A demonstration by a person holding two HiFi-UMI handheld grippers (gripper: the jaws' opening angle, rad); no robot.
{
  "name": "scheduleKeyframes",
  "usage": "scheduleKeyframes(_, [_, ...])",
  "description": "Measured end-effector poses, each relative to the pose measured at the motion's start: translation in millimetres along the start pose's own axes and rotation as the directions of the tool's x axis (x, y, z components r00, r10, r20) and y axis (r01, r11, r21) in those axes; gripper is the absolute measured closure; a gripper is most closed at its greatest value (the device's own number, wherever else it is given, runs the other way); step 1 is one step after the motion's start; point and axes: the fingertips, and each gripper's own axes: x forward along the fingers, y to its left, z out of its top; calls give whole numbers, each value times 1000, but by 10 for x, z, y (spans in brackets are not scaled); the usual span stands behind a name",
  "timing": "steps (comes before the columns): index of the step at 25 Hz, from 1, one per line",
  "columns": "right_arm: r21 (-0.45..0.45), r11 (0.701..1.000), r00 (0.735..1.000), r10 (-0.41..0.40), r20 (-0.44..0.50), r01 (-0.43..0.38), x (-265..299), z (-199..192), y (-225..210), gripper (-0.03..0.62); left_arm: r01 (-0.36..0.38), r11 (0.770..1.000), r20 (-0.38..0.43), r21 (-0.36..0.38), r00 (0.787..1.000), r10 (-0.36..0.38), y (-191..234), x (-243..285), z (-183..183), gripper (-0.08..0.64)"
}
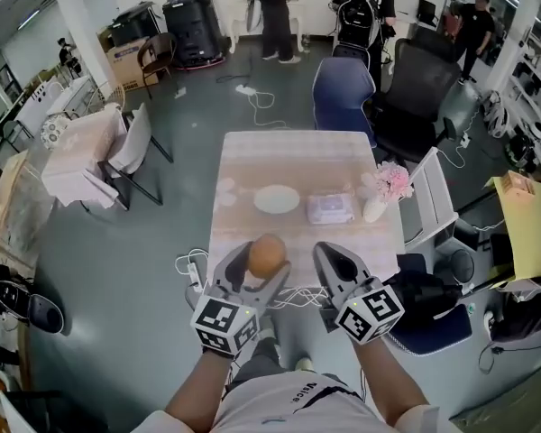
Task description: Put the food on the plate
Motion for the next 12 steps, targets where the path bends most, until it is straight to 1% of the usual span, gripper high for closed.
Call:
scheduleKeyframes(6, [0,998,998,-59,11,59,553,-62,-190,574,49,996,-33,78,998,-46,492,362,27,222])
scheduleKeyframes(12, [0,993,993,-114,4,114,907,-169,-333,574,93,989,-86,116,993,-83,898,705,-113,222])
